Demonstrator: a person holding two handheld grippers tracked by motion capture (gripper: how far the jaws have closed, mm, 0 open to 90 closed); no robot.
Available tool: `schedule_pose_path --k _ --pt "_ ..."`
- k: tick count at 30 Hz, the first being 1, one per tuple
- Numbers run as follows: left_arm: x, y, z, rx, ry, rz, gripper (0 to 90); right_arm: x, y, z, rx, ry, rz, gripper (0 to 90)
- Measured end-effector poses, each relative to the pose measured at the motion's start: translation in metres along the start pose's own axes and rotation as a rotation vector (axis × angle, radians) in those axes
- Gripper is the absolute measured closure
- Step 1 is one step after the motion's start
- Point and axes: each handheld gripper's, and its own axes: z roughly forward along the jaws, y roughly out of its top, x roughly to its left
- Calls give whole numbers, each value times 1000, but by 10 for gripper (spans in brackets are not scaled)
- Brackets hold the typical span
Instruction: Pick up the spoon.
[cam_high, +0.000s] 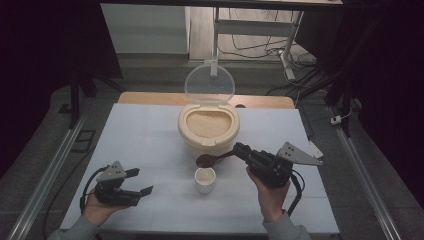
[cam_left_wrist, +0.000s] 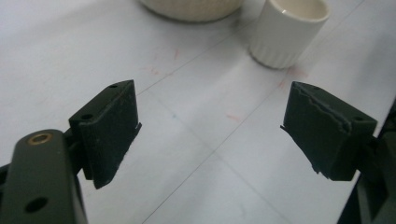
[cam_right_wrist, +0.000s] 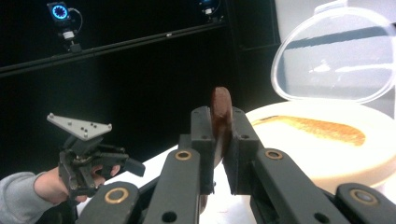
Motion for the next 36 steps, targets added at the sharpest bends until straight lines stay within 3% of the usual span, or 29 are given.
schedule_pose_path --k 18,36 --pt "8 -14 -3 2 26 -15 170 -12 10 -15 -56 -35 1 837" --pt "7 -15 4 28 5 -21 160 -21 25 -23 -117 -72 -10 838"
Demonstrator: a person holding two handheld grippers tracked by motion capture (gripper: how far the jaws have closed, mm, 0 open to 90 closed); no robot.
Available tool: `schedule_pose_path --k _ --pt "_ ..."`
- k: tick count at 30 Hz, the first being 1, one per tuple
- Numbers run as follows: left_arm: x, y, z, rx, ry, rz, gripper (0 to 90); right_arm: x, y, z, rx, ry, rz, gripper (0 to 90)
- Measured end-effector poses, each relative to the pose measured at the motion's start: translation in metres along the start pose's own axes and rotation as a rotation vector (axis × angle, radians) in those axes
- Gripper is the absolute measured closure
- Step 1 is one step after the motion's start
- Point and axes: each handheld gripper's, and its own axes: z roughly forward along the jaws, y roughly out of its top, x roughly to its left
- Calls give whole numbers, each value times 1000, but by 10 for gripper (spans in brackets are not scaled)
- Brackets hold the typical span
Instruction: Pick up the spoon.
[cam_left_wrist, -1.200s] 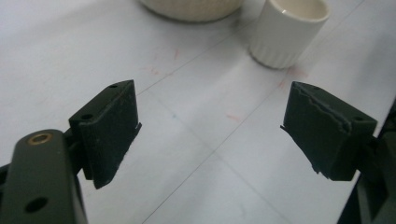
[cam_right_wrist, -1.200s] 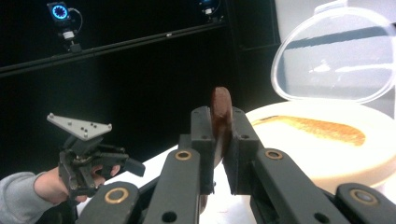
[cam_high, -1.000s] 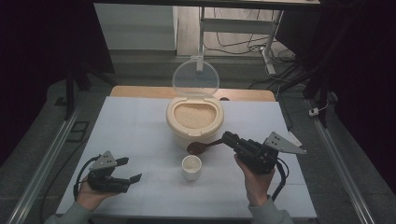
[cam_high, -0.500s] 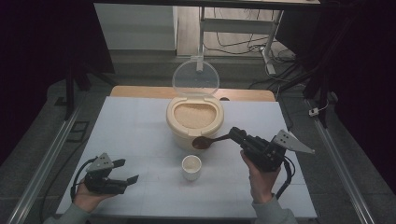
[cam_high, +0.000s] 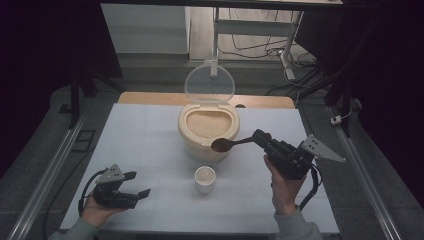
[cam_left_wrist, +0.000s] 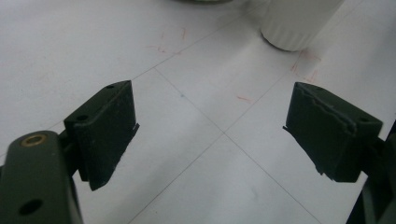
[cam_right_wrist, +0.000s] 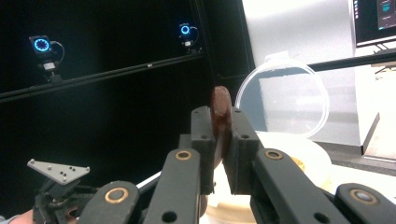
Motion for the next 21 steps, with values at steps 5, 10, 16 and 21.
schedule_pose_path --k 5,10,16,21 --pt "0 0 2 10 -4 -3 158 -2 5 0 -14 -8 -6 837" --pt "0 0 2 15 -6 -1 157 -5 10 4 -17 -20 -10 838" --pt "1 -1 3 21 -8 -5 156 -12 17 12 -23 -59 -17 838" --pt "0 -1 3 24 -7 -3 156 -17 21 20 -19 -84 -19 838"
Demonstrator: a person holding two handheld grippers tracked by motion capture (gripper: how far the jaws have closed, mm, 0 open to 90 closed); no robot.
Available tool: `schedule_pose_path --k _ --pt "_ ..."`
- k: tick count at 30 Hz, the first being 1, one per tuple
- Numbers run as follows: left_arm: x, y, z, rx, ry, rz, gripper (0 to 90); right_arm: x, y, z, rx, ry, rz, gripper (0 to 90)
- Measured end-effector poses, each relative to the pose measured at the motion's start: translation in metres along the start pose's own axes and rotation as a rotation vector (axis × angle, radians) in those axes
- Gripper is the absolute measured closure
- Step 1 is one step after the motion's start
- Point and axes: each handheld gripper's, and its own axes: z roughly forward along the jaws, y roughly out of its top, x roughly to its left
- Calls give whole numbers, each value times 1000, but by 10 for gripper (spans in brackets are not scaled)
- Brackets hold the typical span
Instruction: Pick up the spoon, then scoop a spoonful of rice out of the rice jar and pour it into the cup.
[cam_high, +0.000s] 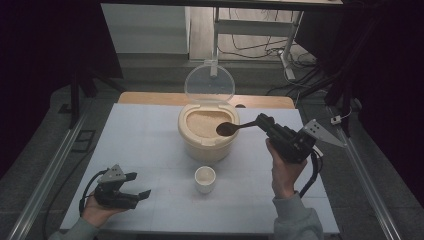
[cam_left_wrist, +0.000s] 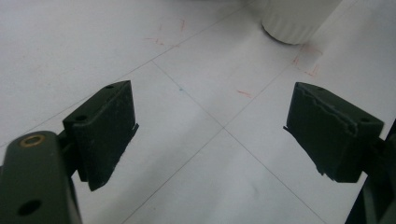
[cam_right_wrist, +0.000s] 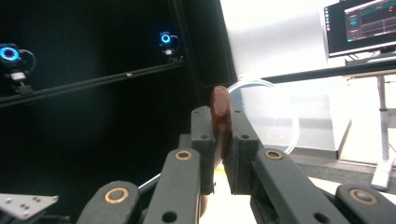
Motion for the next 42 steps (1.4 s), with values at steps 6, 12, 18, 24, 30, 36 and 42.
schedule_pose_path --k 6,12,18,24,30,36,42 --pt "0 0 0 -3 3 -1 153 -4 5 16 29 -38 -29 838" --pt "1 1 2 2 3 -1 151 -9 4 27 65 -69 -50 838" --pt "0 1 2 3 4 3 145 -15 4 35 95 -109 -68 838" --pt "-1 1 3 8 2 0 141 -15 0 50 136 -150 -117 838" --pt "0 1 3 6 2 1 141 -11 -4 70 188 -195 -197 838" --pt "-1 2 3 8 1 4 140 -4 -16 88 267 -221 -273 837" --pt "-2 2 4 10 -1 5 141 -7 -32 97 285 -218 -207 836"
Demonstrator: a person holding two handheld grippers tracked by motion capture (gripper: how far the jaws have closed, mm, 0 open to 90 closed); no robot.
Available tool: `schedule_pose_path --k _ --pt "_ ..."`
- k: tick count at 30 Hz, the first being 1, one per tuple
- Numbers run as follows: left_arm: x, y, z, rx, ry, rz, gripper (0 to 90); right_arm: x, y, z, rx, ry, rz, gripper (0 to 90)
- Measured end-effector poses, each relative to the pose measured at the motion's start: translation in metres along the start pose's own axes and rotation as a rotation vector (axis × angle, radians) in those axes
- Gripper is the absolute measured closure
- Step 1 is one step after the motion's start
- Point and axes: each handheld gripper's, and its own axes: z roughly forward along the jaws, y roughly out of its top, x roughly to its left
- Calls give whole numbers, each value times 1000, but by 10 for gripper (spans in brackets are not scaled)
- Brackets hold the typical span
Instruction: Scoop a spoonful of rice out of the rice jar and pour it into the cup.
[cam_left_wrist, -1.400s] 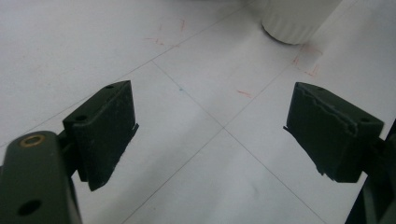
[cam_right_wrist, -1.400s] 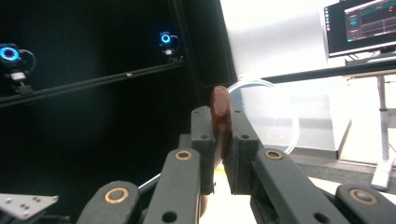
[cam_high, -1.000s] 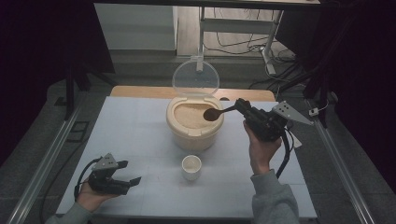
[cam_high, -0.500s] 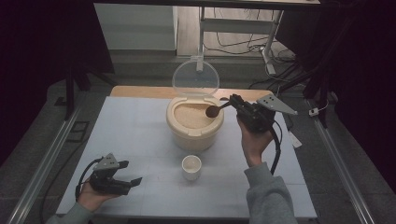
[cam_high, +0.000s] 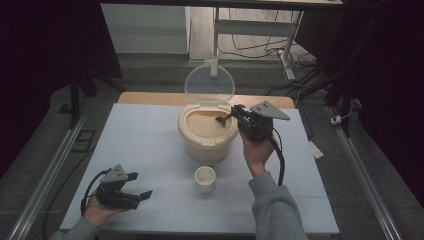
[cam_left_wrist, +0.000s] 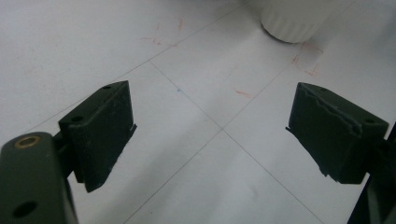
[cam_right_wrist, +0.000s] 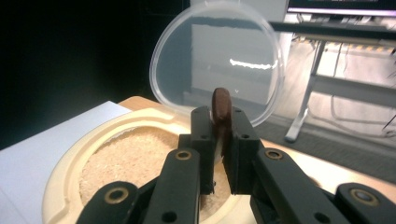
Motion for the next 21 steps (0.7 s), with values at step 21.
schedule_pose_path --k 21 --pt "-2 2 3 6 -7 10 143 -26 -19 6 -31 99 425 830"
